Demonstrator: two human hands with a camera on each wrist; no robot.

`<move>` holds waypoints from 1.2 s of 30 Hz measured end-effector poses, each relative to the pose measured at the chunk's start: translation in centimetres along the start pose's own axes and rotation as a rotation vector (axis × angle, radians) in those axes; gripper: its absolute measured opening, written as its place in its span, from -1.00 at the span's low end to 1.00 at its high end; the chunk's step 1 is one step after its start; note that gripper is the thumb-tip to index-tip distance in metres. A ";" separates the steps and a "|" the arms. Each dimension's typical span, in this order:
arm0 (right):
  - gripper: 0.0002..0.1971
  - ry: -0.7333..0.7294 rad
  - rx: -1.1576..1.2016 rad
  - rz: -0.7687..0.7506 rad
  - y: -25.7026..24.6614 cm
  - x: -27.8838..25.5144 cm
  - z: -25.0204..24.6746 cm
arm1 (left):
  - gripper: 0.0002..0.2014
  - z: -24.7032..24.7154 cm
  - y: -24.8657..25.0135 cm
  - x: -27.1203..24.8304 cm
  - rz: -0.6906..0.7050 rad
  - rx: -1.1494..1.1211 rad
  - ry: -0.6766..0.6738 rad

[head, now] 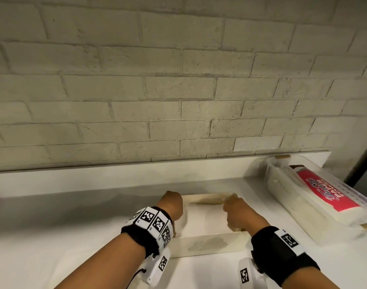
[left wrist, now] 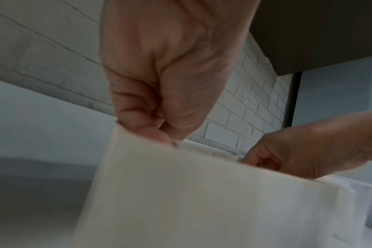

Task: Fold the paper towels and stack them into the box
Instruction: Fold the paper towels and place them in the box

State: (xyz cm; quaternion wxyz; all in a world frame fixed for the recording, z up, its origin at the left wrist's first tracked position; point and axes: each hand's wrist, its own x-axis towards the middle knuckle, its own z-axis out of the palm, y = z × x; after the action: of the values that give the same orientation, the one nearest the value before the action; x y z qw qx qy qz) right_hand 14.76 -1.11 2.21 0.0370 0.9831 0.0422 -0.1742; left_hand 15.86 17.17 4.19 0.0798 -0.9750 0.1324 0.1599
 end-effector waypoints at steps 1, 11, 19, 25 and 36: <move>-0.64 -0.027 -0.053 -0.007 -0.2 -0.1 -0.1 | -0.70 0.1 0.1 0.1 -0.003 0.030 -0.010; -0.52 0.009 -0.006 0.077 -0.9 0.1 0.4 | -0.72 0.8 0.5 -0.3 -0.022 0.138 0.068; -0.65 -0.019 -0.026 0.024 -1.3 -0.4 -0.2 | -0.73 1.1 -1.0 -1.3 -0.047 0.077 0.182; -0.68 0.004 0.018 0.023 -1.6 -1.6 -0.5 | -0.76 1.1 -3.8 -5.5 -0.081 -0.167 0.265; -0.72 0.174 0.548 -0.208 -14.0 -10.7 1.0 | -0.67 9.3 -8.5 -17.9 -0.375 -0.502 0.143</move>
State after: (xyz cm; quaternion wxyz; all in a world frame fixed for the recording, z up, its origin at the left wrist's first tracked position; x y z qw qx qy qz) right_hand 3.07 11.98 4.21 -0.2513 0.9581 0.0970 -0.0971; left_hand -0.81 31.26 2.46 -0.1445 -0.9804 -0.0877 0.1013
